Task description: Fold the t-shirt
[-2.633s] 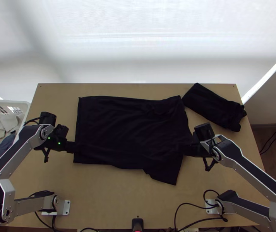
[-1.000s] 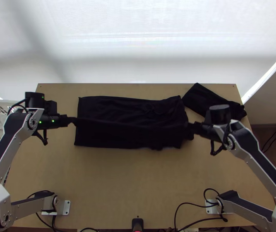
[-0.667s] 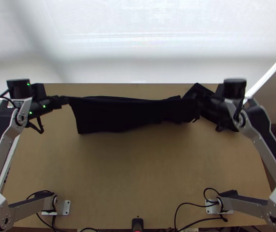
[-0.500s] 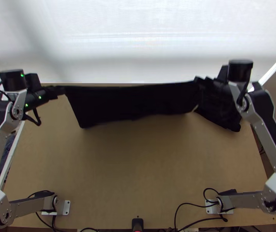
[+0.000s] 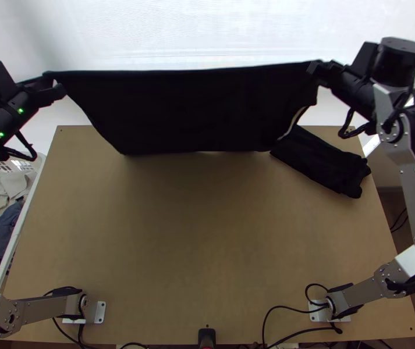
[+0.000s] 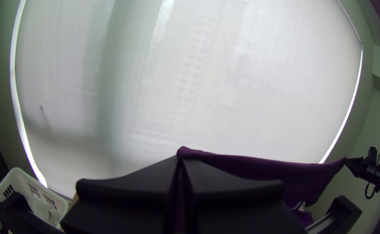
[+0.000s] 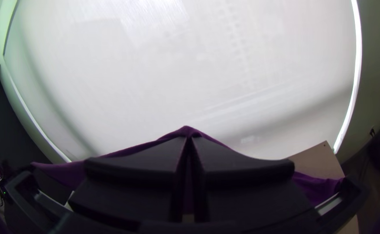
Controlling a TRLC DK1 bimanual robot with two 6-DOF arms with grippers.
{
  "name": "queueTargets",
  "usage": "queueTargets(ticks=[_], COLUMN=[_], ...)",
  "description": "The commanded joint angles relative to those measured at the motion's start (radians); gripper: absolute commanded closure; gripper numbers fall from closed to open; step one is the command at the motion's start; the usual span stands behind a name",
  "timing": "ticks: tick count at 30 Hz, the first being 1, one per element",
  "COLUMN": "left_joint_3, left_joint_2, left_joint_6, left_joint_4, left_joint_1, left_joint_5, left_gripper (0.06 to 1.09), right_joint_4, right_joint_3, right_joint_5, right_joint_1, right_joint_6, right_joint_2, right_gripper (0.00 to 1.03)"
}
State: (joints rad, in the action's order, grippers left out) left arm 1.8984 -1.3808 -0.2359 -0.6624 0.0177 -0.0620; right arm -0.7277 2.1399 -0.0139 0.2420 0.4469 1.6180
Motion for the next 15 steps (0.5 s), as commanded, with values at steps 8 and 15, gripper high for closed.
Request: queueTargets(ticks=[8, 15], left_joint_3=[0.031, 0.011], left_joint_2=[0.140, 0.321], left_joint_6=[-0.036, -0.040], left_joint_4=[0.026, 0.057], left_joint_1=[0.004, 0.030], left_joint_5=[0.025, 0.030], left_gripper=[1.05, 1.05], right_joint_4=[-0.078, -0.170], right_joint_3=[0.029, -0.028], right_joint_5=[0.029, 0.029], right_joint_1=[0.065, 0.089], right_joint_6=[-0.014, -0.040], right_joint_2=[-0.244, -0.494], right_gripper=[1.00, 1.00])
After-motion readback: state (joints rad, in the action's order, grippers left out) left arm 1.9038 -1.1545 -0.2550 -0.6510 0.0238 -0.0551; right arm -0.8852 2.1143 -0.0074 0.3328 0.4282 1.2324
